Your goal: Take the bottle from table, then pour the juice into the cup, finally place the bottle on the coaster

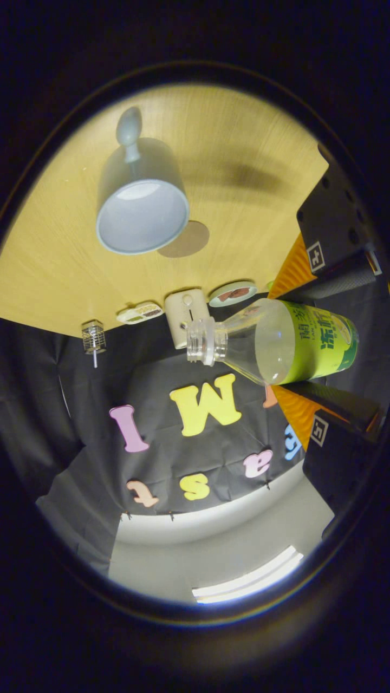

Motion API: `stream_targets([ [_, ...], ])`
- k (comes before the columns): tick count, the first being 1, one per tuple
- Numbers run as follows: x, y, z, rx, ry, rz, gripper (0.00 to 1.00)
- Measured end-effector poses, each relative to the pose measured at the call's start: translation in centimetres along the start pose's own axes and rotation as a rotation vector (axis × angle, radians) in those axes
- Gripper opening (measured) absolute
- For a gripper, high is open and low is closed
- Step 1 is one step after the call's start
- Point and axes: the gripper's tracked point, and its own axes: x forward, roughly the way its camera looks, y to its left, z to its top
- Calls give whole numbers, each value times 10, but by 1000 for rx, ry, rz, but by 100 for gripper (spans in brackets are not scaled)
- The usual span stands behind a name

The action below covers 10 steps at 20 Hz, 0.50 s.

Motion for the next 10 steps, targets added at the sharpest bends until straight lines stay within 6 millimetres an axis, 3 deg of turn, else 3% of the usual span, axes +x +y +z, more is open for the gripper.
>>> stream_targets([
  [10, -1, -1, 4, 53, -11, 19, 80],
])
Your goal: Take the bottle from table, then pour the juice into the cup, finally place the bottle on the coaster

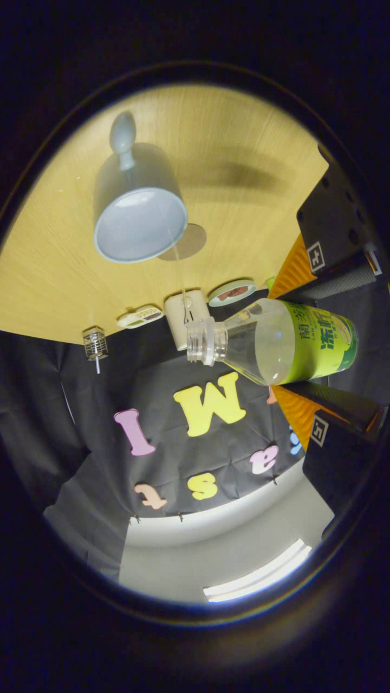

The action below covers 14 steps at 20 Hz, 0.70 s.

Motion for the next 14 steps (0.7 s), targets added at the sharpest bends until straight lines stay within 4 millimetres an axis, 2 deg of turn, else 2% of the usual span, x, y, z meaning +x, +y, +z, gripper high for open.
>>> stream_targets([
  [14, 0, 12, 8, 95, -46, 56, 80],
])
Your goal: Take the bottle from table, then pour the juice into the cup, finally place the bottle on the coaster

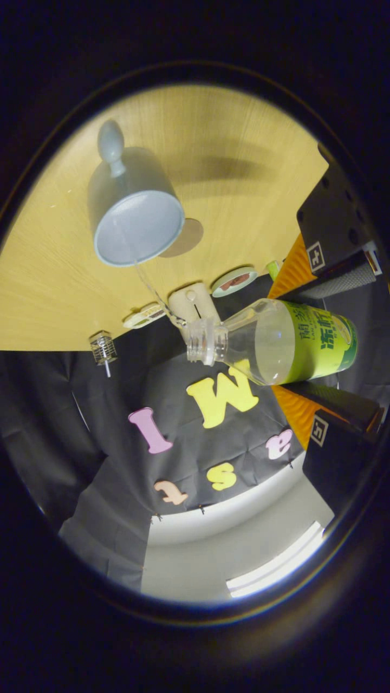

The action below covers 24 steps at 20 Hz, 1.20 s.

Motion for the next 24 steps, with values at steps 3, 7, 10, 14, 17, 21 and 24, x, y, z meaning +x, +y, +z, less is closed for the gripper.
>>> stream_targets([
  [3, 2, 6, 3, 42, -9, 20, 80],
  [7, 1, 15, 1, 91, 0, 54, 80],
  [10, 0, 15, 2, 142, 5, 59, 80],
  [14, -3, 23, 5, 222, -1, 79, 80],
  [17, -4, 23, 5, 260, -1, 85, 80],
  [21, -5, 33, 1, 281, 6, 84, 80],
  [24, -4, 46, 1, 302, 7, 93, 80],
])
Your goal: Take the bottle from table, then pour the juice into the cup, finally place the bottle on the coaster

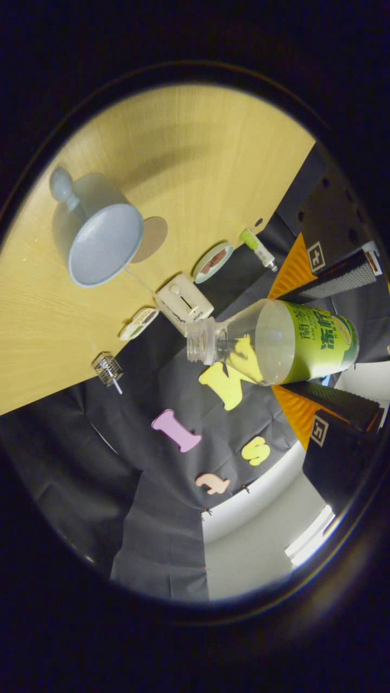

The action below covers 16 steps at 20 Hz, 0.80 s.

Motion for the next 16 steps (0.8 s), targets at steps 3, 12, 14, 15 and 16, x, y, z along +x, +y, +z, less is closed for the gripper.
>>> stream_targets([
  [3, 2, 11, -4, 28, 0, 9, 80],
  [12, 0, 24, -14, 82, 6, 43, 80],
  [14, -5, 18, -9, 69, -12, 40, 80],
  [15, -3, 13, -5, 53, -20, 32, 80],
  [16, -2, 8, -3, 33, -27, 22, 80],
])
